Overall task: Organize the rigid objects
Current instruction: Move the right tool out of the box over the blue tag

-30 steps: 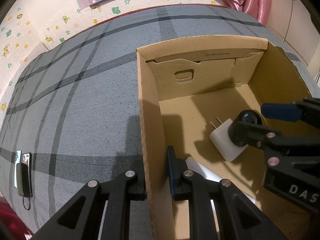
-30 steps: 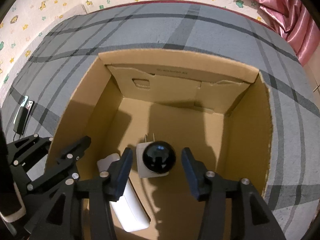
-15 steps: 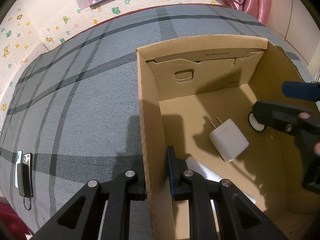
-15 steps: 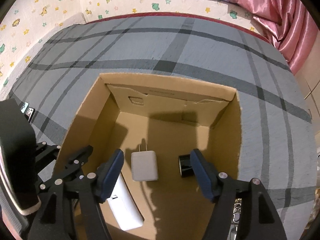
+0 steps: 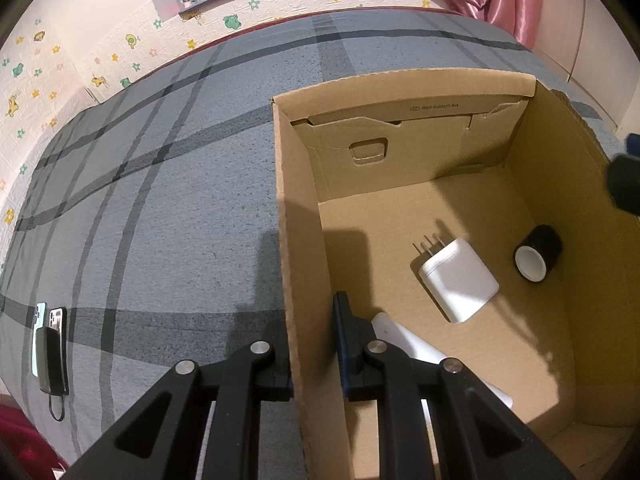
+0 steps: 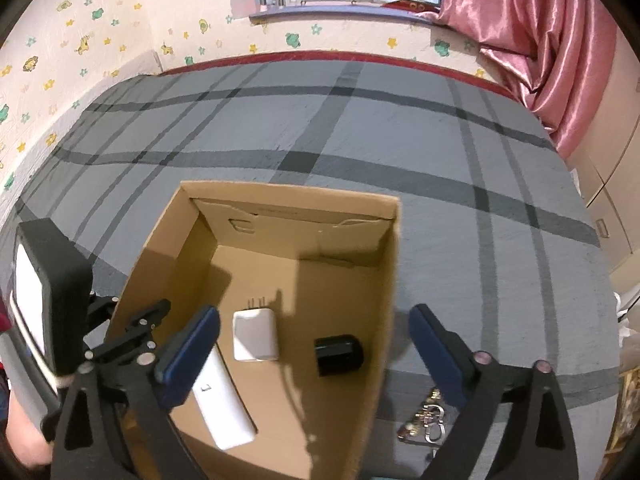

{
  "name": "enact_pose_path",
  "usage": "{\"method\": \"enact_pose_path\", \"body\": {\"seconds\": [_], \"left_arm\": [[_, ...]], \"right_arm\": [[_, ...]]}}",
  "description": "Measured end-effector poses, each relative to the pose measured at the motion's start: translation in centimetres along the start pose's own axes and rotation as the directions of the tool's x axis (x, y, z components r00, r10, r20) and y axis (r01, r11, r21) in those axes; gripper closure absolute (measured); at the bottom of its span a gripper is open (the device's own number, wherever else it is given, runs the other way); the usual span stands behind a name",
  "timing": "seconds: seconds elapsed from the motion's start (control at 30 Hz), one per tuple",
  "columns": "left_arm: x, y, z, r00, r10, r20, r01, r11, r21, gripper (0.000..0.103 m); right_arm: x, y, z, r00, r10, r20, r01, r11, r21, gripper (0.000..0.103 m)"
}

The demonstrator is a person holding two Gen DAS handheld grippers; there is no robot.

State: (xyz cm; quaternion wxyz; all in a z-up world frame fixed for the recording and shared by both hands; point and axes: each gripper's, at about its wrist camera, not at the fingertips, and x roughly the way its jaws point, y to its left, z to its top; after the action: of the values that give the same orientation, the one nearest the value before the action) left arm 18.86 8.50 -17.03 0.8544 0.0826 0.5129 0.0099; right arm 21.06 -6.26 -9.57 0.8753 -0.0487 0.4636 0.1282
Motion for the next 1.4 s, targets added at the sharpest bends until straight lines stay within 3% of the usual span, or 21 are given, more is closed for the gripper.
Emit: {"method": "enact_pose_path", "body": {"seconds": [0.6, 1.4], "left_arm": [[0.0, 0.0, 0.1, 1.0, 0.005, 0.0, -0.005, 1.0, 0.003, 0.087], [0.0, 0.0, 0.0, 1.0, 0.009, 0.003, -0.009, 1.0, 0.006, 0.087]], "right_arm": [[-4.8, -8.4, -3.7, 0.996, -0.082, 0.033, 0.079, 0.994, 0.078, 0.0], [-6.0, -15.9, -16.3, 0.969, -0.245, -0.018, 0.242, 0.94, 0.241, 0.0]]}}
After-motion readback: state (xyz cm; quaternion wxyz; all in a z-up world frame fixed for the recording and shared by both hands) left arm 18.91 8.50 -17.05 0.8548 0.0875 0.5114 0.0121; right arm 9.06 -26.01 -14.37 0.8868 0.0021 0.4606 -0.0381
